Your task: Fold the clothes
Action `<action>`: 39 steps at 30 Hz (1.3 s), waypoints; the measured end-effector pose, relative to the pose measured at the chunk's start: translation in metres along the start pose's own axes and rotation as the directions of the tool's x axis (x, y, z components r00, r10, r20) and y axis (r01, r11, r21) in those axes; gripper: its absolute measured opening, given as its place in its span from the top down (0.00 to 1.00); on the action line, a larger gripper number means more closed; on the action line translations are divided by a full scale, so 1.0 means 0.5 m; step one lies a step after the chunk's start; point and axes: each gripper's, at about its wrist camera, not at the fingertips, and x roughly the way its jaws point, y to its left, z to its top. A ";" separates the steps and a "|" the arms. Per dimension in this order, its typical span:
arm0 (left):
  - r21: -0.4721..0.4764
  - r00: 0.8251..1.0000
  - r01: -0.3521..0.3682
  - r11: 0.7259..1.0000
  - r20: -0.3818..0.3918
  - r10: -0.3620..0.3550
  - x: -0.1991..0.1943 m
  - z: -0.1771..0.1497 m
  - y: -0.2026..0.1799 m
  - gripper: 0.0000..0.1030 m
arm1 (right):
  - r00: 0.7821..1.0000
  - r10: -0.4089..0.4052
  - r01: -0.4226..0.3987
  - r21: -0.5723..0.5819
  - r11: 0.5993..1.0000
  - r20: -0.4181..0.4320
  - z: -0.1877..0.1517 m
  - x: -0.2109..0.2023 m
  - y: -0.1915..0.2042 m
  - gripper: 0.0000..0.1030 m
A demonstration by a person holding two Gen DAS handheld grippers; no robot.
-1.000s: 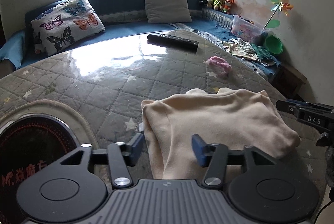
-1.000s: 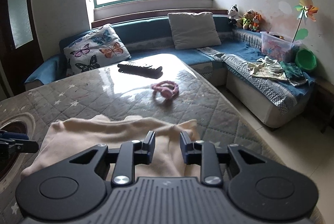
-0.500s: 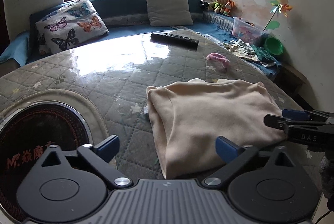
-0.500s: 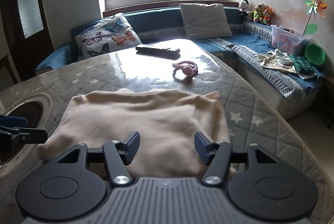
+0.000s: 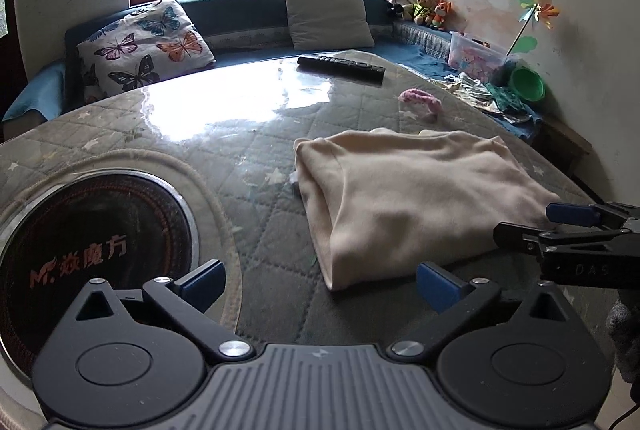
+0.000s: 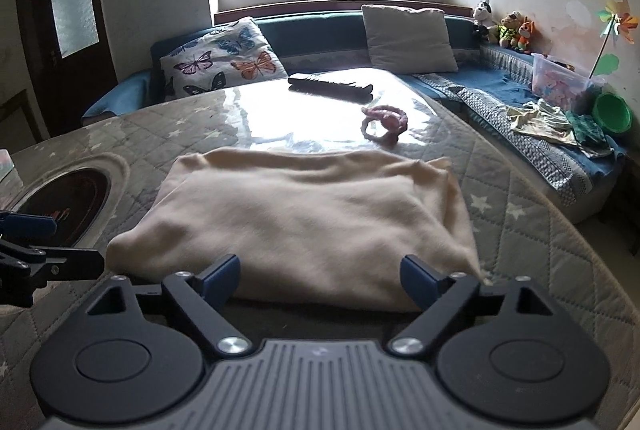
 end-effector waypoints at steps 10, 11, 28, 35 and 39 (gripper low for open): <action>0.009 0.999 -0.003 1.000 -0.041 0.003 0.008 -0.025 -0.009 0.00 | 1.000 -0.005 0.005 -0.005 1.000 -0.021 -0.028 -0.001 0.023 0.00; 0.008 0.999 -0.004 1.000 -0.047 0.005 0.010 -0.028 -0.009 0.00 | 1.000 -0.008 0.008 -0.005 1.000 -0.022 -0.030 -0.002 0.024 0.00; 0.033 0.996 -0.022 0.999 -0.081 0.025 0.022 -0.056 -0.030 0.00 | 0.996 -0.074 0.075 0.026 0.997 -0.040 -0.062 -0.002 0.028 0.00; 0.045 0.995 -0.037 0.998 -0.089 0.041 0.025 -0.066 -0.046 0.00 | 0.995 -0.095 0.098 0.070 0.993 -0.042 -0.077 -0.005 0.020 0.00; 0.060 0.995 -0.043 0.997 -0.092 0.048 0.027 -0.069 -0.053 0.00 | 0.992 -0.121 0.123 0.068 0.990 -0.037 -0.086 -0.008 0.020 0.00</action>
